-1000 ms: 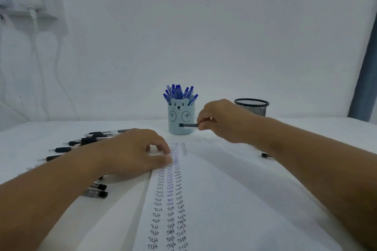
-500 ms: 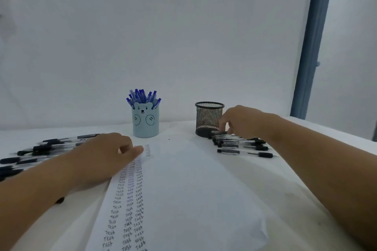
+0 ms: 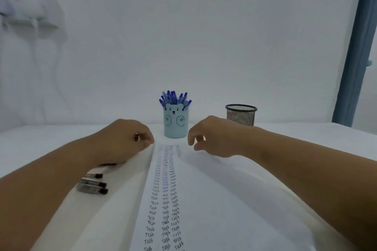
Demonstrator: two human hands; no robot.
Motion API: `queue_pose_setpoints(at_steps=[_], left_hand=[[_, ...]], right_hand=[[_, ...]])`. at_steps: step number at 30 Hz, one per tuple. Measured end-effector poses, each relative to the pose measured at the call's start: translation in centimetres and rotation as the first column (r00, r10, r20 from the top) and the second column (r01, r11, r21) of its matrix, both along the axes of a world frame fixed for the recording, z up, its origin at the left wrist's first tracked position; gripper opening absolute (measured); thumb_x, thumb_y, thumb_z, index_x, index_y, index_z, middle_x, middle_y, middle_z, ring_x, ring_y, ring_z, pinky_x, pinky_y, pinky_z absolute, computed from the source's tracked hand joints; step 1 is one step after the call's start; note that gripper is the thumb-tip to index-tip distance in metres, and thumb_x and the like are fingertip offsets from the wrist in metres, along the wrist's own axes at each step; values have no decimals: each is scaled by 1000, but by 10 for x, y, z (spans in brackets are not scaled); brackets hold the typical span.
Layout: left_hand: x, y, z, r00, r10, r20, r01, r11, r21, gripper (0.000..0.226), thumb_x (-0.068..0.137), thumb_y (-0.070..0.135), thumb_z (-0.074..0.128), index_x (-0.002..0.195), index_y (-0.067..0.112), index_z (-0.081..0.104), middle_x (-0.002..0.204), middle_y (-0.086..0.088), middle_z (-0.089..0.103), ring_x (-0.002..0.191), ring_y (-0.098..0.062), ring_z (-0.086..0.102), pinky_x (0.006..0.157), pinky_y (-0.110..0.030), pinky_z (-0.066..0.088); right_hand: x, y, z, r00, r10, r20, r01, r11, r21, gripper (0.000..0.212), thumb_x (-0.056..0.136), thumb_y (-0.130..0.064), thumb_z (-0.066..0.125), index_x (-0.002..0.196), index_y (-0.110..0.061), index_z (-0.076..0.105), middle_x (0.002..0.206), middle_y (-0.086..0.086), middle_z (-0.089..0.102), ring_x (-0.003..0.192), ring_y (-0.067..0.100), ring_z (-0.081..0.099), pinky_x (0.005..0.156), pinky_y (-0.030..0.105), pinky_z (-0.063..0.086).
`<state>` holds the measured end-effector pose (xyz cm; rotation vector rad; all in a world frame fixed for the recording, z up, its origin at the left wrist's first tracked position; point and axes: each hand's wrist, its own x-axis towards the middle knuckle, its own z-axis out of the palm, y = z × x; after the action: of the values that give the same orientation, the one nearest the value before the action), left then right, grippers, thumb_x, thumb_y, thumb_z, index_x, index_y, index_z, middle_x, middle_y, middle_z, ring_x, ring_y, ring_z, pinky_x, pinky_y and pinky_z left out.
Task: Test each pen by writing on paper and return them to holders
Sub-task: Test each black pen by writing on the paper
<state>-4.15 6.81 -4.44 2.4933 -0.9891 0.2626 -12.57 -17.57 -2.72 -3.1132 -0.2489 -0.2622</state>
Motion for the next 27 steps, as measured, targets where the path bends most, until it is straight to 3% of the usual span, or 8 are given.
queue_pose_setpoints(at_steps=[3,5,9,13,18,22,24,27], left_hand=[[13,27,9,997,77,-20,-77,997,10,19,90,17,71,90,36,76,100,17,68,76,11,56,65,-4,39],[17,42,12,989,137,-51,-134,990,52,18,87,23,74,92,40,74,102,19,66,76,5,56,64,-8,36],[28,55,6,979,158,-126,-153,987,51,13,82,34,82,91,39,74,96,17,66,67,12,54,61,-8,37],[33,54,-3,979,166,-118,-172,984,-40,15,78,32,86,86,35,74,90,14,66,63,13,52,60,-9,38],[32,50,-7,973,198,-121,-204,978,-34,18,79,31,85,89,37,72,91,12,61,72,0,53,66,-14,38],[27,49,-8,965,230,-125,-236,971,-35,21,77,28,87,87,29,68,89,17,60,68,2,51,61,-11,36],[25,48,-8,972,207,-114,-216,974,-71,22,76,26,87,81,27,66,78,18,60,61,0,49,60,-12,37],[24,47,-4,986,151,-74,-163,967,-198,18,80,24,84,80,27,66,74,19,64,67,-6,55,66,-22,46]], right_hand=[[16,23,-2,997,78,-28,-77,996,42,18,97,-40,61,100,-24,69,97,-8,64,86,12,56,80,32,50],[28,30,-7,993,104,-54,-101,993,60,31,99,-47,55,89,-19,65,89,-5,62,85,15,55,74,31,48],[44,29,-36,993,121,-9,-119,983,138,40,99,-56,47,80,-21,49,82,-5,57,78,18,52,67,33,43],[48,22,-49,984,135,114,-162,949,271,33,100,-49,51,81,-22,54,75,-7,56,69,11,49,64,28,40],[50,23,-50,981,162,105,-186,942,280,31,100,-47,52,80,-23,53,72,-8,54,66,9,46,62,27,38],[50,22,-50,982,154,106,-179,936,302,31,100,-46,52,79,-23,53,71,-9,53,66,9,45,63,27,38],[49,22,-51,983,149,106,-175,936,306,31,100,-47,52,79,-23,53,72,-9,53,66,8,45,62,27,37],[48,22,-51,984,145,108,-172,936,306,31,100,-47,51,79,-24,53,73,-9,54,66,8,46,62,27,37]])
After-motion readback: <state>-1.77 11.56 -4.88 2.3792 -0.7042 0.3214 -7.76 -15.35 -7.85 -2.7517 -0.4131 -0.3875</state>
